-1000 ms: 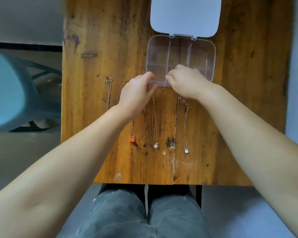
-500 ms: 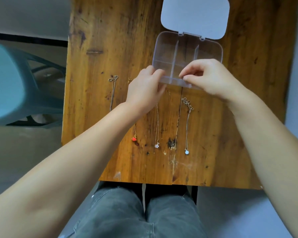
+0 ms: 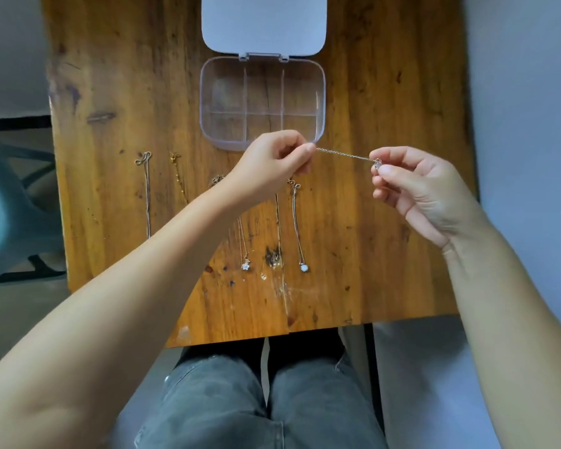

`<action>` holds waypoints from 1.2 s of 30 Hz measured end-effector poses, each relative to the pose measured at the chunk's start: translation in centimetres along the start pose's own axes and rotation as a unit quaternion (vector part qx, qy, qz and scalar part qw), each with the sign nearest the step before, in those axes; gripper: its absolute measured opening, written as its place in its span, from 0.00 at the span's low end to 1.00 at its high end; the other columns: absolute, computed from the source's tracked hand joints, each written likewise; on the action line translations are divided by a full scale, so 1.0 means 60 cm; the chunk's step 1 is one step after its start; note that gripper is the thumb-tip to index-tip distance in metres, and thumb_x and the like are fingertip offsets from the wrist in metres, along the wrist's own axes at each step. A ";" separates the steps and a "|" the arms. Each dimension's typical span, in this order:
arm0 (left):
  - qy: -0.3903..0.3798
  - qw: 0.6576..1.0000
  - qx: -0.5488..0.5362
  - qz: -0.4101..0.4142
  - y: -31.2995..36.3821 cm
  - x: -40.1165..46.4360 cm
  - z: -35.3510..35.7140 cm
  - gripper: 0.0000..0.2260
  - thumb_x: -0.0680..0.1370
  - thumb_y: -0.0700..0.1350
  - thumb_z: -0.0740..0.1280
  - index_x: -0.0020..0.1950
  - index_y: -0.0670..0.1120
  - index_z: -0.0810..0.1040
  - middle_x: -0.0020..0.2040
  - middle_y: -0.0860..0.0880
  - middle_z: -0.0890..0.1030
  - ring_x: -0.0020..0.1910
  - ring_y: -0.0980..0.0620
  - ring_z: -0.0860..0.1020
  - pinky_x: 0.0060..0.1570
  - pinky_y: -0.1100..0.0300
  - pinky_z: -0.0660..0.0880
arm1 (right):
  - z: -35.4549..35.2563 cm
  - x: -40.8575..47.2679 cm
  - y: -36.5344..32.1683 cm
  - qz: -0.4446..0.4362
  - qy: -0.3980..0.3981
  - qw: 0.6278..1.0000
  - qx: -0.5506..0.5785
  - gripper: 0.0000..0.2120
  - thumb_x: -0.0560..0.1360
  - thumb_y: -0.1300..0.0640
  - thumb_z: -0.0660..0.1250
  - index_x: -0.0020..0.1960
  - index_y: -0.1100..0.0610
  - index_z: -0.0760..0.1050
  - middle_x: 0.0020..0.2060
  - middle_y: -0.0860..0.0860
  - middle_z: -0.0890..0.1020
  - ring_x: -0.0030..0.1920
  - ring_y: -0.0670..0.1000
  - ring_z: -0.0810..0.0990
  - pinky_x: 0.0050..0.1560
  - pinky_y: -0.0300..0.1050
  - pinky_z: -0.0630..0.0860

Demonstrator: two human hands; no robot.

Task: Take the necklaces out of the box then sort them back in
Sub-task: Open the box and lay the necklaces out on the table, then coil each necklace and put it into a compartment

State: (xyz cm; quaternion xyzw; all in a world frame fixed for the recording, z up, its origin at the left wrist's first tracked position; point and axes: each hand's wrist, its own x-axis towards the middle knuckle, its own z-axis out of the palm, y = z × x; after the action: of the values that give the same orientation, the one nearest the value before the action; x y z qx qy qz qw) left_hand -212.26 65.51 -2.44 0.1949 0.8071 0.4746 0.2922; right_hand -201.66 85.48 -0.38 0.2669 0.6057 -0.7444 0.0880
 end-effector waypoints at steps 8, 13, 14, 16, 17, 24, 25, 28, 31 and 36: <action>0.036 0.991 -0.121 -0.036 0.064 0.076 0.063 0.14 0.79 0.49 0.63 0.34 0.50 0.74 0.29 0.55 0.76 0.29 0.60 0.74 0.34 0.68 0.74 | -0.086 -0.070 0.083 0.069 0.152 0.976 -0.139 0.09 0.74 0.63 0.67 0.43 0.49 0.78 0.37 0.48 0.82 0.40 0.46 0.80 0.39 0.39 0.76; 0.029 0.999 0.000 -0.035 0.089 0.119 0.147 0.11 0.79 0.49 0.62 0.39 0.46 0.76 0.33 0.51 0.77 0.30 0.59 0.75 0.34 0.68 0.74 | -0.067 -0.098 0.159 0.114 0.170 0.954 -0.217 0.07 0.76 0.59 0.65 0.46 0.48 0.78 0.41 0.46 0.80 0.41 0.45 0.78 0.38 0.36 0.71; 0.032 0.998 0.051 -0.036 0.085 0.125 0.165 0.10 0.80 0.49 0.62 0.42 0.46 0.76 0.36 0.50 0.77 0.32 0.59 0.74 0.33 0.71 0.72 | -0.059 -0.100 0.172 0.120 0.176 0.951 -0.224 0.06 0.76 0.59 0.65 0.47 0.49 0.78 0.41 0.45 0.80 0.41 0.44 0.78 0.37 0.35 0.71; 0.045 0.989 0.138 -0.026 0.072 0.133 0.191 0.09 0.80 0.48 0.61 0.45 0.45 0.76 0.41 0.50 0.76 0.34 0.57 0.73 0.30 0.72 0.66 | -0.043 -0.100 0.193 0.126 0.191 0.942 -0.247 0.04 0.77 0.58 0.65 0.50 0.51 0.75 0.41 0.45 0.79 0.41 0.42 0.77 0.36 0.31 0.69; 0.047 0.984 0.171 -0.018 0.065 0.135 0.198 0.08 0.80 0.47 0.62 0.46 0.45 0.76 0.43 0.49 0.76 0.37 0.57 0.73 0.31 0.71 0.65 | -0.035 -0.099 0.200 0.123 0.197 0.936 -0.266 0.04 0.77 0.58 0.65 0.50 0.52 0.74 0.41 0.45 0.79 0.40 0.41 0.77 0.36 0.29 0.68; -0.005 0.948 0.317 0.037 0.015 0.126 0.192 0.08 0.79 0.44 0.63 0.55 0.43 0.76 0.58 0.44 0.74 0.59 0.46 0.70 0.48 0.57 0.72 | -0.015 -0.095 0.209 0.087 0.200 0.899 -0.381 0.02 0.76 0.60 0.66 0.49 0.57 0.75 0.45 0.52 0.79 0.44 0.50 0.78 0.43 0.36 0.73; -0.008 0.947 0.318 0.050 0.011 0.118 0.184 0.09 0.79 0.44 0.63 0.57 0.44 0.75 0.59 0.43 0.73 0.60 0.46 0.70 0.49 0.57 0.72 | -0.016 -0.096 0.206 0.090 0.199 0.898 -0.383 0.04 0.77 0.59 0.66 0.51 0.57 0.75 0.46 0.53 0.79 0.45 0.50 0.78 0.44 0.39 0.74; -0.025 0.961 0.264 0.075 -0.005 0.081 0.144 0.09 0.79 0.43 0.62 0.58 0.44 0.75 0.56 0.43 0.76 0.57 0.46 0.73 0.49 0.57 0.73 | -0.020 -0.096 0.184 0.093 0.224 0.890 -0.387 0.07 0.78 0.59 0.62 0.56 0.56 0.75 0.50 0.53 0.80 0.47 0.50 0.78 0.46 0.38 0.75; 0.001 0.975 0.216 0.057 -0.041 0.017 0.089 0.06 0.78 0.41 0.63 0.53 0.43 0.77 0.49 0.45 0.78 0.49 0.47 0.75 0.46 0.53 0.75 | 0.006 -0.077 0.149 0.077 0.243 0.894 -0.368 0.08 0.79 0.59 0.60 0.53 0.53 0.76 0.48 0.52 0.81 0.44 0.50 0.79 0.38 0.32 0.73; 0.079 0.977 0.194 -0.037 -0.125 -0.114 0.007 0.04 0.78 0.43 0.63 0.48 0.44 0.76 0.42 0.52 0.74 0.44 0.50 0.73 0.42 0.56 0.71 | 0.142 0.000 0.103 0.007 0.117 0.909 -0.401 0.10 0.78 0.61 0.57 0.50 0.55 0.77 0.39 0.50 0.80 0.33 0.47 0.77 0.28 0.35 0.70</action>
State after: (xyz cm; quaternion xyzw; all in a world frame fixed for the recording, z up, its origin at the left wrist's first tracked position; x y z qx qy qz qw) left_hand -207.10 58.17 -7.26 0.1800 0.9108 0.3120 0.2018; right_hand -201.34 75.83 -4.63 0.2985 0.8571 -0.4020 0.1215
